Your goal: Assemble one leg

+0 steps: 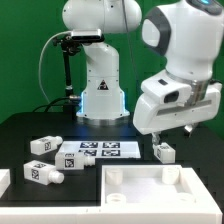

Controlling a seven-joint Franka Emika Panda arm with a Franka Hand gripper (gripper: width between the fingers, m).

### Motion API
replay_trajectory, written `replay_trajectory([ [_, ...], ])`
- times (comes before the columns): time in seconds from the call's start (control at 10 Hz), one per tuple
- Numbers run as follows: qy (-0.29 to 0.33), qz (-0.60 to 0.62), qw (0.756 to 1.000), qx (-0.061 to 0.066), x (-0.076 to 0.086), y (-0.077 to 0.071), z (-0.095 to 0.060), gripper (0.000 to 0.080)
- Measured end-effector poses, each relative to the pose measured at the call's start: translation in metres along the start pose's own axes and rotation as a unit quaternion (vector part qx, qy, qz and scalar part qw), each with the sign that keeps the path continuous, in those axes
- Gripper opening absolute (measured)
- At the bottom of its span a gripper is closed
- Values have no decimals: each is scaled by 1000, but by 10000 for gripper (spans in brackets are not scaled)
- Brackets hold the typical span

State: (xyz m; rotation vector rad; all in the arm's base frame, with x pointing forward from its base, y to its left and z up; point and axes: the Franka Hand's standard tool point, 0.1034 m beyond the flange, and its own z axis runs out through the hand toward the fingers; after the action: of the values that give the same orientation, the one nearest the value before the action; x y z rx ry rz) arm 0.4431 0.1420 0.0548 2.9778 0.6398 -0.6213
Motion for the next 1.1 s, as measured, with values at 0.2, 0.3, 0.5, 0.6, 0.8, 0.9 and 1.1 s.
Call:
replay_trajectory([
  [0.2, -106, 38, 994, 7, 6, -4, 6, 649],
  [0.3, -141, 39, 989, 10, 9, -4, 9, 649],
  [0.5, -207, 36, 978, 15, 6, -5, 11, 649],
  [0.6, -227, 35, 973, 17, 6, -6, 14, 649],
  [0.8, -248, 59, 967, 13, 3, -5, 23, 649],
  [0.9, -245, 61, 968, 14, 4, -3, 25, 649],
  [1.1, -244, 58, 968, 14, 5, -5, 25, 649],
])
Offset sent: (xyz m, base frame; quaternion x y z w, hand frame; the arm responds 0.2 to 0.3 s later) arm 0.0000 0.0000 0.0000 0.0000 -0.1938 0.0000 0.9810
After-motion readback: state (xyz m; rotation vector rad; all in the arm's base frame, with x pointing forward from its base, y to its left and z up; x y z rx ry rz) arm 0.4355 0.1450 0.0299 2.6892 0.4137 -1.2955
